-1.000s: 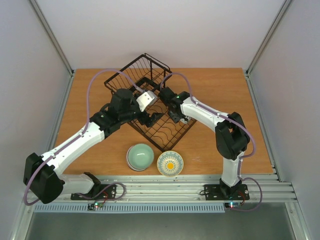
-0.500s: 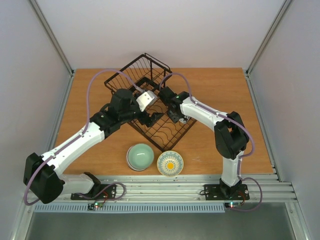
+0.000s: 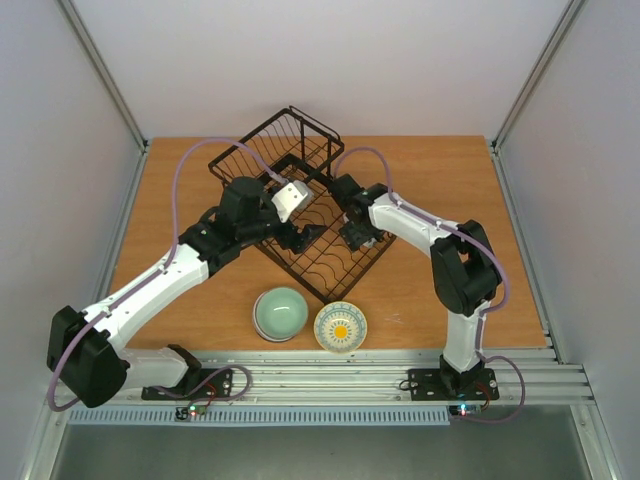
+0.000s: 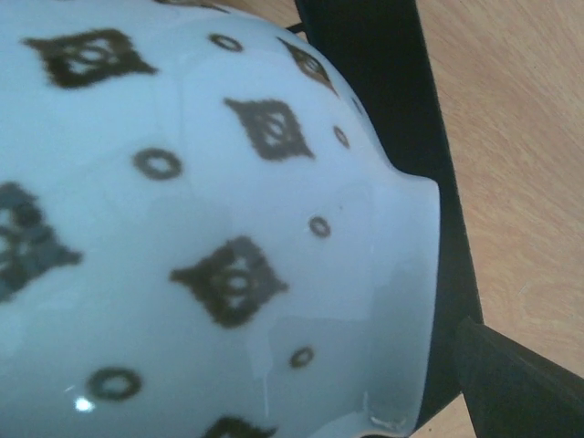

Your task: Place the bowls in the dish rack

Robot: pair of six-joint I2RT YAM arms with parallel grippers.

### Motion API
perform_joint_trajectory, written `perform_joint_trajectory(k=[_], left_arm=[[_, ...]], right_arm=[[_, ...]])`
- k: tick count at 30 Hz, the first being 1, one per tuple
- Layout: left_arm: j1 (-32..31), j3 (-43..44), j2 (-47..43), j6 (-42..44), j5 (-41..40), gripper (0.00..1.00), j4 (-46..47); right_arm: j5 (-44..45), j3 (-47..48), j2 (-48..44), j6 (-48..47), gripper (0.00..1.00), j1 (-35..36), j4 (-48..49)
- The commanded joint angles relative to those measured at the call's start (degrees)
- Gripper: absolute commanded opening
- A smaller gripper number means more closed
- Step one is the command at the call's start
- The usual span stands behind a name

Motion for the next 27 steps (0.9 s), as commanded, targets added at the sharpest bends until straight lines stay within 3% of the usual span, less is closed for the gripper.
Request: perform_joint_trajectory(k=[1,11,18,20,24,27], left_arm=[[1.2,-1.1,0.3,-0.1,-1.1,0.95,2.4],[1.3,-0.9,0.9,-0.1,-0.7,0.95,2.3],[1.3,-0.7,1.3,-0.1,0.5,0.95,1.9],[1.4,-0.5,1.5,0.0,1.0,0.95,1.5],[1.3,0.2,2.2,0.0,1.7,0.95,0.5],[1.4,0.5,2.7,-0.1,1.6,0.95,0.1]], right_arm=[[0.8,-1.5,-2.6,2.3,0.99,-1.7,1.4],[2.0,-3.8,-8.8,5.2,0.99,-4.0,3.0],[-16.0,-10.4,-24.5,10.0,0.93,-3.7,5.0],[-20.1,-12.4,-28.3,12.3,0.87,-3.0,3.2],[-27.4,-17.8,-33.6,16.9,0.56,1.4,-0.7],[-27.6,-21.5,-33.6,20.5,0.42,7.7,-3.6]])
